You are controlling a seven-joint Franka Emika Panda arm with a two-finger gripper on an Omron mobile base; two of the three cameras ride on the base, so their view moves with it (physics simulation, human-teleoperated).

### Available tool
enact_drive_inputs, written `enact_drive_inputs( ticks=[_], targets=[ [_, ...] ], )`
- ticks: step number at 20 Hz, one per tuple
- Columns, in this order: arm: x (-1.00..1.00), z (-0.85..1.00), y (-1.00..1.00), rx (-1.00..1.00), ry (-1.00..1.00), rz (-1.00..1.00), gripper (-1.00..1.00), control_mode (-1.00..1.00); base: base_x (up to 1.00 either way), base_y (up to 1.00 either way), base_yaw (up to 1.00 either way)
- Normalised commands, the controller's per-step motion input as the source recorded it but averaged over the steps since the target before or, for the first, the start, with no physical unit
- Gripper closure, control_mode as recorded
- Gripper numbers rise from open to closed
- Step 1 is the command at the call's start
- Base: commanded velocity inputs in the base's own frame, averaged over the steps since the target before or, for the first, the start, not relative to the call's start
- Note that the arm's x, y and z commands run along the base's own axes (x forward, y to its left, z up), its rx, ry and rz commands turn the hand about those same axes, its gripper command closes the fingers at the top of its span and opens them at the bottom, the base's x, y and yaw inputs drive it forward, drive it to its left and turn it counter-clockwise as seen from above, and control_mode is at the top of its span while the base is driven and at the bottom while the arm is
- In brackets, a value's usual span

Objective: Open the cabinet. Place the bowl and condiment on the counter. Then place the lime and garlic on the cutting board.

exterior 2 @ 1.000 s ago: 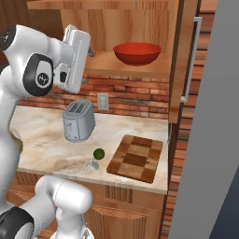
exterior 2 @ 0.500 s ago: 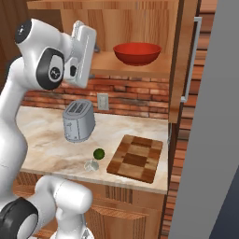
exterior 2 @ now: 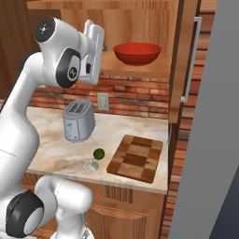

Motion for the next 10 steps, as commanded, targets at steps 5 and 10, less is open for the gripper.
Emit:
enact_drive_inputs(
  ticks=[5,10],
  targets=[
    [0.31,0.00,-0.01,0.00,0.02,0.05,-1.00,-1.00,0.00,0.00,0.00],
    [0.33,0.00,0.00,-0.02,0.05,0.00,-1.00,-1.00,0.00,0.00,0.00]
  ],
)
